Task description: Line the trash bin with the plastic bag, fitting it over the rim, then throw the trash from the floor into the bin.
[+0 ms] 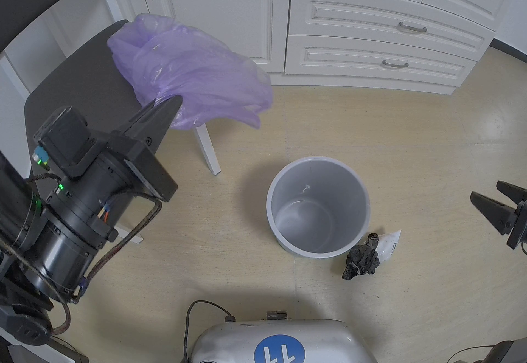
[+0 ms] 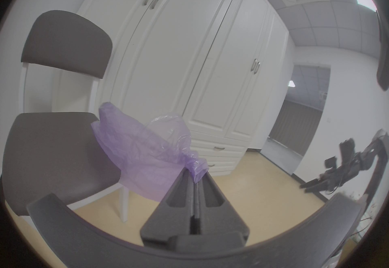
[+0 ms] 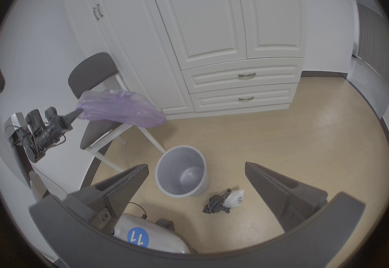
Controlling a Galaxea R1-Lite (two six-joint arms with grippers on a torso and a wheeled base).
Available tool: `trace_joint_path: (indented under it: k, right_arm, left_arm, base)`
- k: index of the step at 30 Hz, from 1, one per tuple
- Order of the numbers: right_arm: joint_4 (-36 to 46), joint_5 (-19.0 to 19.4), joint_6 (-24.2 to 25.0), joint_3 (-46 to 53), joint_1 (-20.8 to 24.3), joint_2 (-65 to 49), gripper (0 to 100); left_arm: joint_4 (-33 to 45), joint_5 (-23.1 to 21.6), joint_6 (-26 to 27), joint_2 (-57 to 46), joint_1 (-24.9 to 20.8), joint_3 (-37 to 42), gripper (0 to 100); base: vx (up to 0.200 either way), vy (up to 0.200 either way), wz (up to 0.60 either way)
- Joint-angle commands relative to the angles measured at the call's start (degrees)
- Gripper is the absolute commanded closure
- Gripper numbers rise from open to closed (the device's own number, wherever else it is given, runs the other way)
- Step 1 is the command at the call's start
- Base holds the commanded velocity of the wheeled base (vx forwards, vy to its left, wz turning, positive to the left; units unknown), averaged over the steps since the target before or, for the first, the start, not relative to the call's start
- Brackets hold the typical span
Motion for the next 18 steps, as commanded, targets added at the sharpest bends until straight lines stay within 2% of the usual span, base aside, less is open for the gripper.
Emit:
trace_joint_path:
  k: [1, 9, 14, 18]
  right_arm:
    - [-0.02, -0.96, 0.22, 1.34, 4.62, 1.97, 0]
    - [-1.95, -1.05, 0.92, 3.27, 7.43, 4.96, 0]
    - [-4.77, -1.05, 1.01, 4.85, 8.39, 6.36, 0]
    - [-5.73, -0.96, 1.01, 6.0, 9.89, 6.72, 0]
  left_arm:
    - [0.41, 0.34, -0.18, -2.86, -5.47, -0.91, 100]
    - [-0.3, 0.26, -1.32, -2.86, -10.92, -1.79, 100]
    - [-0.3, 0.43, -2.46, -2.95, -12.06, -2.66, 100]
    - [-0.47, 2.54, -2.55, -2.95, -13.55, -3.89, 100]
  base:
    - [0.0, 0.0, 0.0]
    - [0.0, 0.0, 0.0]
    - [0.0, 0.0, 0.0]
    - [0.0, 0.0, 0.0]
